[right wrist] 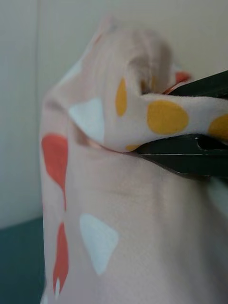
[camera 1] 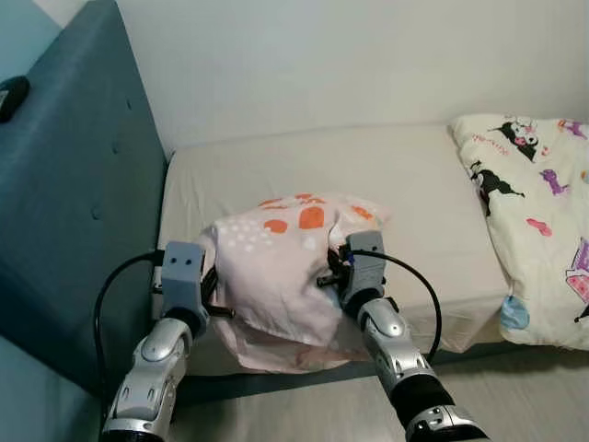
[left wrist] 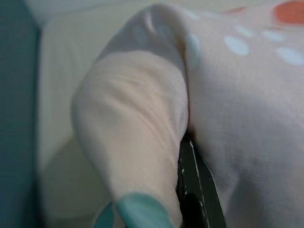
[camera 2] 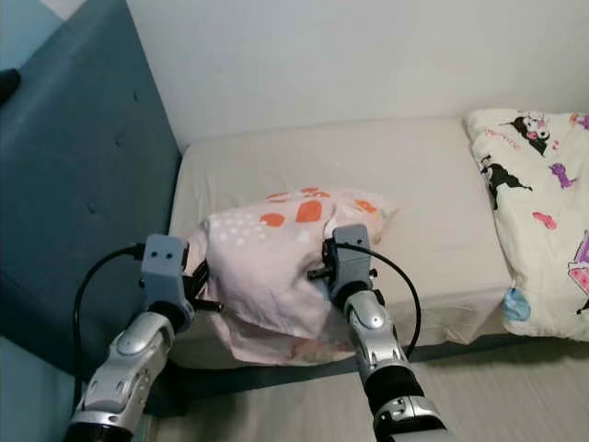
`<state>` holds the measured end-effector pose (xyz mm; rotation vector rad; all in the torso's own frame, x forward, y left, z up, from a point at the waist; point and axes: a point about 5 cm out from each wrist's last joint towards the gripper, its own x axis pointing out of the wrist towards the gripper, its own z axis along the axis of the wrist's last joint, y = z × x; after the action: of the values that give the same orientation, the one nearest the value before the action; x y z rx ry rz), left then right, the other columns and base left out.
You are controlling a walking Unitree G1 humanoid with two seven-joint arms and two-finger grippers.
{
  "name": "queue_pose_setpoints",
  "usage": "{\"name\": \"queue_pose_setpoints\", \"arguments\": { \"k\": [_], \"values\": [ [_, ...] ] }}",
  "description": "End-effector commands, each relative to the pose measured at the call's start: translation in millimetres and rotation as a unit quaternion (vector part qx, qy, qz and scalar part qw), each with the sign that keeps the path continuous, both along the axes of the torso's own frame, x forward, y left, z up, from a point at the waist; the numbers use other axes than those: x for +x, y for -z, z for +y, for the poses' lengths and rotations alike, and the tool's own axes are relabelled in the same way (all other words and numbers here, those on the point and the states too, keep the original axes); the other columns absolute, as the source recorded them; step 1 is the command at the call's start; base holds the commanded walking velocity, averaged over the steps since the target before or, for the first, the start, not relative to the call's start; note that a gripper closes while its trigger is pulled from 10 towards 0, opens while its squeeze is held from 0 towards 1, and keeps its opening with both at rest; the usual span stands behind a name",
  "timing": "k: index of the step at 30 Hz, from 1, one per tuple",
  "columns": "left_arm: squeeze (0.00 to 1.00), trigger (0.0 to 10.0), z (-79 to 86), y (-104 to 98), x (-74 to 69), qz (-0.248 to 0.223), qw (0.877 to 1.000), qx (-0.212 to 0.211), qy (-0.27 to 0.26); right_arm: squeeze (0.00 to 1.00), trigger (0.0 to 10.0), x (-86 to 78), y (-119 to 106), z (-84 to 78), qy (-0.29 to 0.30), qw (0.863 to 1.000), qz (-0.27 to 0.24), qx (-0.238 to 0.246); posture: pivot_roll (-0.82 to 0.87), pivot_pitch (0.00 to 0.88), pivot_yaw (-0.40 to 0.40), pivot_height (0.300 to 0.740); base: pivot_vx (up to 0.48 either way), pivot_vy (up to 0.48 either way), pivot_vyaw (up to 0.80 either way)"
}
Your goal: Clean up the room
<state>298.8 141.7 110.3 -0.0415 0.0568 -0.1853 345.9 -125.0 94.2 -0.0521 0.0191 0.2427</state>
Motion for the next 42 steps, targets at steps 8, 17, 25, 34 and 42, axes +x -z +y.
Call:
{"name": "queue_pose_setpoints", "arguments": {
  "k": [8, 17, 25, 34, 42],
  "values": [
    [0.00, 10.0, -9.7, -7.7, -0.1, -0.015, 1.000, -0.001, 0.018, 0.00, 10.0, 0.5, -4.3, 1.1, -0.004, 1.000, -0.013, 0.004, 0.06, 0.131, -0.001, 0.740, 0.000, 0.000, 0.00],
    [0.00, 10.0, -9.0, -3.7, 1.6, 0.001, 1.000, 0.022, 0.012, 0.00, 10.0, 1.5, -4.9, -0.2, -0.003, 1.000, -0.013, -0.003, 0.06, 0.137, 0.000, 0.740, 0.000, 0.000, 0.00],
    [0.00, 10.0, -6.9, -1.6, 2.1, 0.012, 0.999, 0.028, 0.018, 0.00, 10.0, 1.1, -3.7, -0.9, -0.001, 1.000, -0.010, -0.001, 0.06, 0.138, 0.001, 0.740, 0.000, 0.000, 0.00],
    [0.00, 10.0, -7.9, -4.5, 2.1, -0.005, 1.000, 0.016, 0.013, 0.00, 10.0, 1.5, -4.0, -1.4, -0.001, 1.000, -0.010, -0.002, 0.06, 0.137, -0.004, 0.740, 0.000, 0.325, 0.00],
    [0.00, 10.0, -5.7, -4.6, 2.0, -0.007, 1.000, 0.004, -0.004, 0.00, 10.0, 3.7, -7.2, 0.0, -0.007, 1.000, -0.015, -0.008, 0.06, 0.136, -0.008, 0.740, 0.000, 0.000, 0.00]
  ]
}}
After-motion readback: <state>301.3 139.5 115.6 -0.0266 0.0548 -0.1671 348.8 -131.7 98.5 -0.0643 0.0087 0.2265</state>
